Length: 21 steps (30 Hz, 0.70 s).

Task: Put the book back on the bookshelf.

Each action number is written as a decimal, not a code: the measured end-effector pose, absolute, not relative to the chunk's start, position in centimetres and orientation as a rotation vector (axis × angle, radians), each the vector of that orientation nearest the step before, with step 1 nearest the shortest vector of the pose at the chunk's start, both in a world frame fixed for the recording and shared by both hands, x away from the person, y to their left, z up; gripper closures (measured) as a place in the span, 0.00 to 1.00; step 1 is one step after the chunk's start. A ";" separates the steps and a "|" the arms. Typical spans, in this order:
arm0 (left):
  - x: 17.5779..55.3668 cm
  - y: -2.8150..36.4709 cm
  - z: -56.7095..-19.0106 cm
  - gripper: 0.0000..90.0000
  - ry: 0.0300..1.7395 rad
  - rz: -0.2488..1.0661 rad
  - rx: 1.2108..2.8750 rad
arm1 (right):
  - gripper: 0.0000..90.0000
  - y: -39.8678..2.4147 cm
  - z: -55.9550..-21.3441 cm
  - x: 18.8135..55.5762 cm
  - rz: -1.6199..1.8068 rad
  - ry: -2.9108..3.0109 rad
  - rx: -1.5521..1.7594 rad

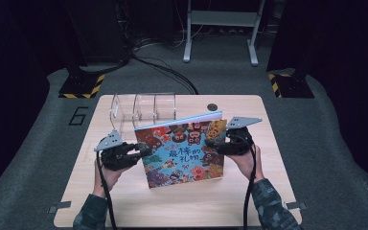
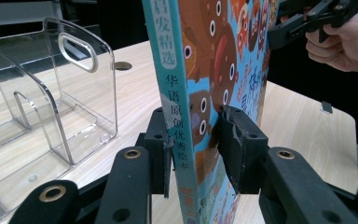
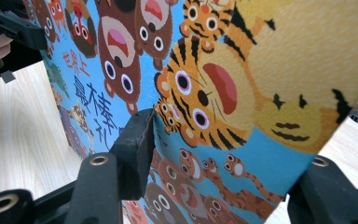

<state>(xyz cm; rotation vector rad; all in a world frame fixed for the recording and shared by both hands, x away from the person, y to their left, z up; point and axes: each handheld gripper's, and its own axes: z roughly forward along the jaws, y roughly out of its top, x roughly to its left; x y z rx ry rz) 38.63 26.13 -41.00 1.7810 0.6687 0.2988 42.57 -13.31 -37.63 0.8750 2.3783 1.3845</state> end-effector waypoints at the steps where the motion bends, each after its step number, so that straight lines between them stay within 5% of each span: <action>1: 38.6 26.1 -41.0 0.73 0.673 0.300 1.781 | 0.51 -13.3 -37.6 42.6 1.385 2.384 0.882; 9: 37.8 26.4 -40.4 0.73 0.649 0.405 1.773 | 0.47 -12.5 -37.3 43.9 1.391 2.404 0.891; 21: 37.1 27.5 -41.1 0.76 0.634 0.370 1.750 | 0.47 -11.7 -37.3 43.7 1.380 2.432 0.814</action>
